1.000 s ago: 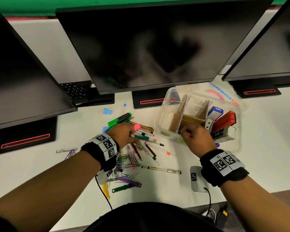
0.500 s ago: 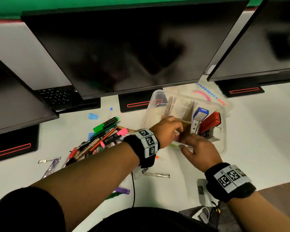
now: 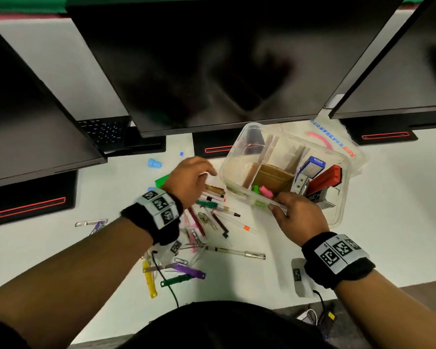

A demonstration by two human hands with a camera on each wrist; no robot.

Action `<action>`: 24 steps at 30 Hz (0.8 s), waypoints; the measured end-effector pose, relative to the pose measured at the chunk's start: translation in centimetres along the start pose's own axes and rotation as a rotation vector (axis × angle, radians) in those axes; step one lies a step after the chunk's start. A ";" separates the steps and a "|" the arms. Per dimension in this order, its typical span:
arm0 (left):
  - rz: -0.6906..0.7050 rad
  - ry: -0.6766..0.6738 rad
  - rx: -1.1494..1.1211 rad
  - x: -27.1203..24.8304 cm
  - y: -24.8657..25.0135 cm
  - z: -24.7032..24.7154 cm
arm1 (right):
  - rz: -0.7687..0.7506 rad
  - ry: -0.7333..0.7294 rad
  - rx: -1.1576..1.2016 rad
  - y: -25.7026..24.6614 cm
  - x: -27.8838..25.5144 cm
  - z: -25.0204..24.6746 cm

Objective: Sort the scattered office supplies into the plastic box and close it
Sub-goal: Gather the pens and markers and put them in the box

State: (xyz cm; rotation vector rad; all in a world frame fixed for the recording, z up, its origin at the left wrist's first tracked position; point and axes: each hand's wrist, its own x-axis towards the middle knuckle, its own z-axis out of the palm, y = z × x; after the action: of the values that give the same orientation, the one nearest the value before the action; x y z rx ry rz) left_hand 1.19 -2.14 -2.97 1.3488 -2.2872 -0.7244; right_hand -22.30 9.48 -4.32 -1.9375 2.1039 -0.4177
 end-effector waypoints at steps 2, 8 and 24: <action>-0.092 0.010 0.034 -1.5 -2.8 -1.8 | 0.017 -0.011 0.000 -0.5 0.4 0.1; -0.369 -0.080 0.162 -5.8 -10.0 -4.6 | 0.092 -0.086 -0.037 -1.7 2.1 0.6; -0.612 -0.207 0.274 -13.8 -18.1 -7.6 | -0.179 -0.779 -0.391 -8.9 -0.2 8.8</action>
State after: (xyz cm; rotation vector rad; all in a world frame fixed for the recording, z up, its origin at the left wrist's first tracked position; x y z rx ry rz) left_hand 24.26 0.97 -8.83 2.2481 -2.1829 -0.7750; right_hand -10.82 8.65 -9.19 -2.0196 1.5655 0.6740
